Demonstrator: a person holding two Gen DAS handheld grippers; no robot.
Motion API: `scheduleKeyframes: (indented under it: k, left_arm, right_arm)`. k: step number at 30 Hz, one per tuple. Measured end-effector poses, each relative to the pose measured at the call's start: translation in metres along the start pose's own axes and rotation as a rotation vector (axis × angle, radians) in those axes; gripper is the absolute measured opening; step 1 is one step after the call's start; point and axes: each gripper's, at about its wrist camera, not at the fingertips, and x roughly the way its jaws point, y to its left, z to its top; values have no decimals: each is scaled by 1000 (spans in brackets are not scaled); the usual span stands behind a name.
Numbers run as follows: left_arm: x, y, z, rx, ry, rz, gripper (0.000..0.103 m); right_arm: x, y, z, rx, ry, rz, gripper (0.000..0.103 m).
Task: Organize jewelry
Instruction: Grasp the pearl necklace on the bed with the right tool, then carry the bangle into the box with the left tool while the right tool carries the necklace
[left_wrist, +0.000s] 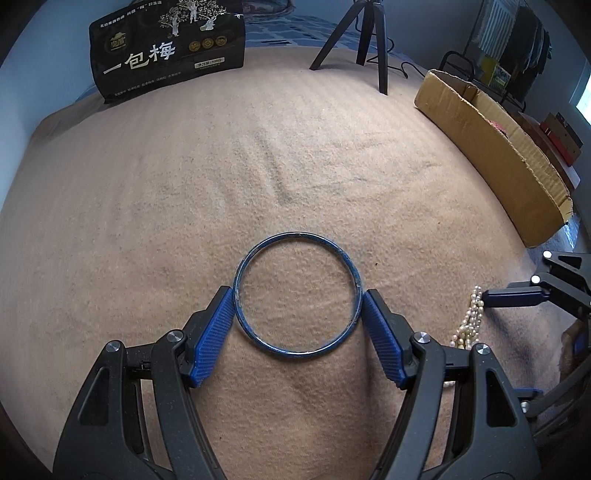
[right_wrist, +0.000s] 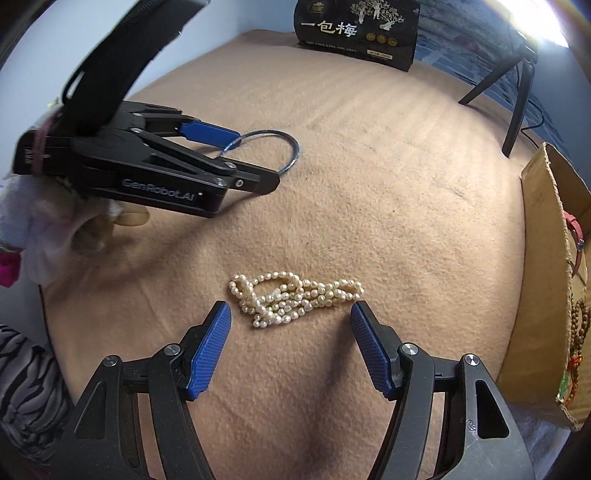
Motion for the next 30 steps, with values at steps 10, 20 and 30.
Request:
scheduleKeyframes:
  k: [10,20,30]
  left_arm:
    - [-1,-1,0,1,-4,2,73]
    - [-3,-1,-2,-9,-5,-3,72]
    - [-9,-1,-3,-21,-4,-14,72]
  right_arm:
    - [6,0,5,-9,-13,-31,49]
    - [3,-6,6,12,-14,-34,7]
    - [-16,-9,0,58,-69,-41,6]
